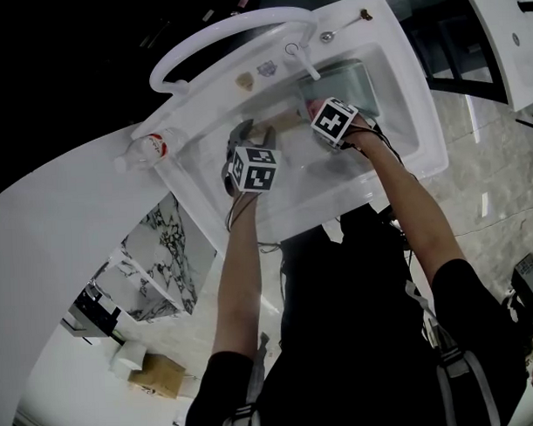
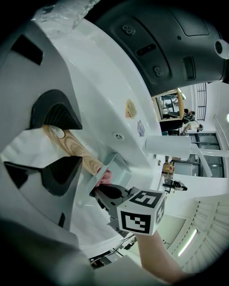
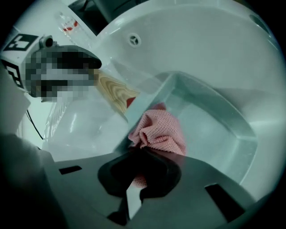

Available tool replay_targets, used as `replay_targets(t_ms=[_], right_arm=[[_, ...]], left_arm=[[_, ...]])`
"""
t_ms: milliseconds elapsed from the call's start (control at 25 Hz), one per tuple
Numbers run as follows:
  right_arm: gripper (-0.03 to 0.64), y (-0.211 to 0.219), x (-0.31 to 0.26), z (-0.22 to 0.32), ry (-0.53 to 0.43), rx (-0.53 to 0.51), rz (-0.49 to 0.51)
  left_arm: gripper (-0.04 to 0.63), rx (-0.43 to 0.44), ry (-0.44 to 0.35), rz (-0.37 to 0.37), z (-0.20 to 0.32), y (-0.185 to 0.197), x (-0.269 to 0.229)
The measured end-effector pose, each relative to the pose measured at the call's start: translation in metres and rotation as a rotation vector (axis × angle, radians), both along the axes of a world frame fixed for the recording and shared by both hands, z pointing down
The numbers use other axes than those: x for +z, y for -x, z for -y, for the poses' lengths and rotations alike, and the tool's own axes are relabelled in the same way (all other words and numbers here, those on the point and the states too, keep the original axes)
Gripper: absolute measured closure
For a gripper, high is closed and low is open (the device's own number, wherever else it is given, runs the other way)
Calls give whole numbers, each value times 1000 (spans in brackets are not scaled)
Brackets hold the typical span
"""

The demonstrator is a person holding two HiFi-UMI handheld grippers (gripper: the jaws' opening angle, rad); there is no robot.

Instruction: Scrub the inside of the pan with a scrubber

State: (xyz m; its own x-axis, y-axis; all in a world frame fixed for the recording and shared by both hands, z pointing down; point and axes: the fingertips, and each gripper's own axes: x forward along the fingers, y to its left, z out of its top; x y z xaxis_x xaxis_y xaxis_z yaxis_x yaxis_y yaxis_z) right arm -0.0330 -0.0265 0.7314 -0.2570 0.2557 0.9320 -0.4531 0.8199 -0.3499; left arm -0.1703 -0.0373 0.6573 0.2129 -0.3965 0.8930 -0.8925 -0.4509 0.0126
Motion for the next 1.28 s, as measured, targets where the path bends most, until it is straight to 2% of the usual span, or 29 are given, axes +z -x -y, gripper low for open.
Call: replay_targets(t_ms=[240,400,520,640,880,1080,1280], right_arm=[[595,21,-3,6,-91,-107,83],[595,27,-5,25,-158,-63,104],[595,24,-5,49,-279,-10,73],[595,12,-7,61,-378,-32,15],[595,-14,-31,61,-418,-35,25],[595,-27,-62,56,-460,-27,103],[595,-46,-99,44,-501,-20,181]], left_arm=[[403,-4,-1,-4,1,1,0],[403,-5,-4,-5,1,1,0],[403,-6,3,-8,2,1,1],[403,-8,17,-9,2,1,2],[405,-21,32,-3,1,1,1],[403,-34,39,2,-1,1,1],[405,-13,-12,18,-5,2,-4]])
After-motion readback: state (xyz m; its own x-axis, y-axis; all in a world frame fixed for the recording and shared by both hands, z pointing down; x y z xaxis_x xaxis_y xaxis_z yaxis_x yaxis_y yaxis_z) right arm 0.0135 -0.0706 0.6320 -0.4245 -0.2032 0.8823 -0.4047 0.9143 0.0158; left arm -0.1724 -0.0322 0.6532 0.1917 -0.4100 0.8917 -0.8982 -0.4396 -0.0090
